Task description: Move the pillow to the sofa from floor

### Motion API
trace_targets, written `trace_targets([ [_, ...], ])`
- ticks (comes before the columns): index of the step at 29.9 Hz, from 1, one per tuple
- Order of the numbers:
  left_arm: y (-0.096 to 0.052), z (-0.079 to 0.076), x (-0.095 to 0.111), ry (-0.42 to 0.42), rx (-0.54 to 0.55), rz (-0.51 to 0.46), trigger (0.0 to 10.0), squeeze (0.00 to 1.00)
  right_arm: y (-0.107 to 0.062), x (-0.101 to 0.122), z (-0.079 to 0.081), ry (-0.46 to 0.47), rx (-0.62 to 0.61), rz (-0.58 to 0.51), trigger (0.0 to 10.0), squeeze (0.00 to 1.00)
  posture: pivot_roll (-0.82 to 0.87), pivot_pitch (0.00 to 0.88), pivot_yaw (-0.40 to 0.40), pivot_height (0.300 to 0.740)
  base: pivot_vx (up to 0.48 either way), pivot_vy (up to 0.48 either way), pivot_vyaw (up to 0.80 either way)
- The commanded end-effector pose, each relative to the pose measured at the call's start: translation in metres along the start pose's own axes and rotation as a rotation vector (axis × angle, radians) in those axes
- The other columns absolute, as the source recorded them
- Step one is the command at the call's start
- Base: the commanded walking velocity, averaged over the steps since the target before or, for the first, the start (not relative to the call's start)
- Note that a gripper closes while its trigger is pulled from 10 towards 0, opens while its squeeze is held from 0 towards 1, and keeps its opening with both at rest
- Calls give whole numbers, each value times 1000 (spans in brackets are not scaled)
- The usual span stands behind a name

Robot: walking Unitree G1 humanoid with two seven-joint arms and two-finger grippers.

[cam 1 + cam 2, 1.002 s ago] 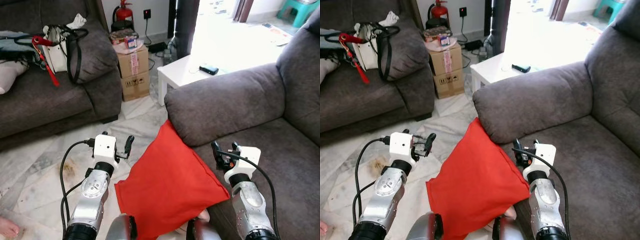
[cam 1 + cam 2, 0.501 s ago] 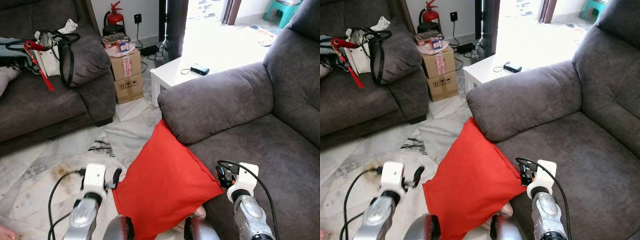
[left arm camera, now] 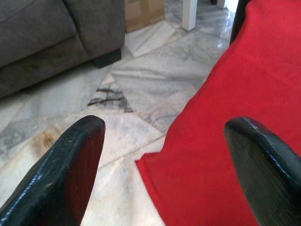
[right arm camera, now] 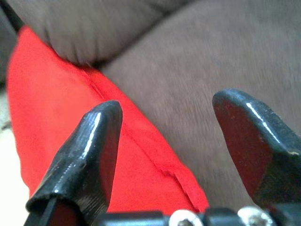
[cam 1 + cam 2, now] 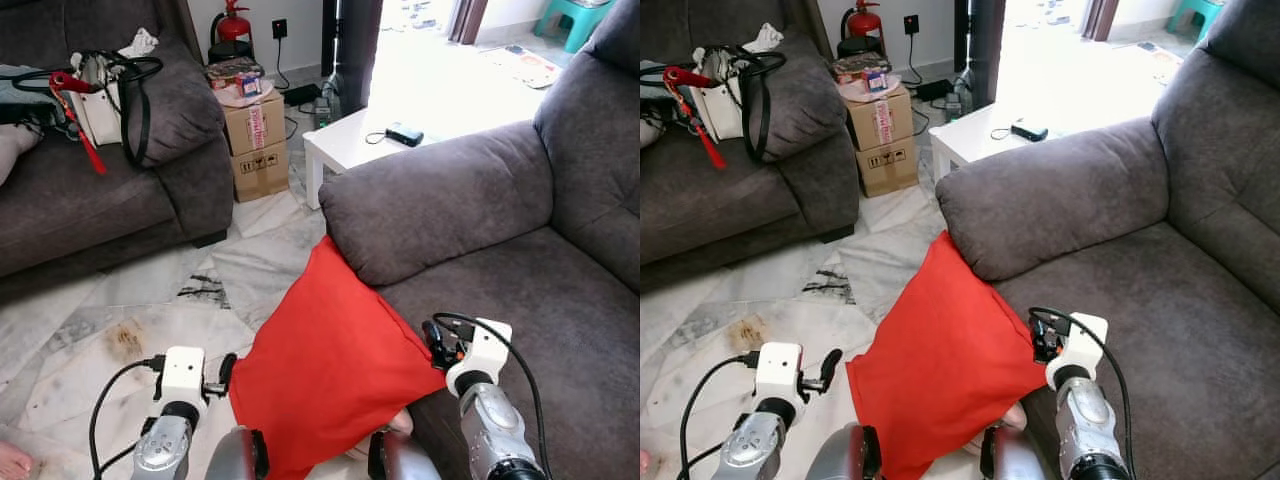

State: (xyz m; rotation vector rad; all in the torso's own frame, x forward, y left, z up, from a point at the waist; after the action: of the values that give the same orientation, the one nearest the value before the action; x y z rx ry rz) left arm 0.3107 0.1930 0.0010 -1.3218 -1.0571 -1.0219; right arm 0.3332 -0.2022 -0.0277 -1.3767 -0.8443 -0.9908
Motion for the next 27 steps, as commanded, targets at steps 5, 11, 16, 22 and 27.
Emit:
trace_targets([
  [5,-1,-3,-4,-18,-1,11,10000,0,-7,-36,-5,46,-25,177,10000,0,-54,142,0,636,0,0,0],
  [11,-2,-4,-1,-26,1,-2,10000,0,-8,-43,-3,174,-35,215,10000,0,-47,144,-6,636,0,0,0],
  [16,-9,13,8,-37,69,-49,10000,0,-6,-43,2,255,-14,230,10000,0,-37,155,-15,636,0,0,0],
  [22,-30,43,39,-33,194,-172,10000,0,-6,-44,9,270,25,233,10000,0,-23,169,-22,636,0,0,0],
  [27,-32,47,45,-37,192,-174,10000,0,-9,-51,13,265,42,248,10000,0,-14,180,-26,636,0,0,0],
])
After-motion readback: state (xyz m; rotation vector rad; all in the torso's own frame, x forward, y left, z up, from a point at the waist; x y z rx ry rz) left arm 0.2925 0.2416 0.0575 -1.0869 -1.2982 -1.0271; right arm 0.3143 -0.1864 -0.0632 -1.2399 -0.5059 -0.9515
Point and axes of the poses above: a point about 5 cm out from each wrist's last joint towards the gripper, its own y axis pointing out of the wrist towards the gripper, its own x axis along the axis of the wrist's last joint, z = x × y, the point moved 6 cm from there along y, pointing out of the wrist towards the gripper, and after that the axes turned 8 degrees about -y, right-handed, at the moved point
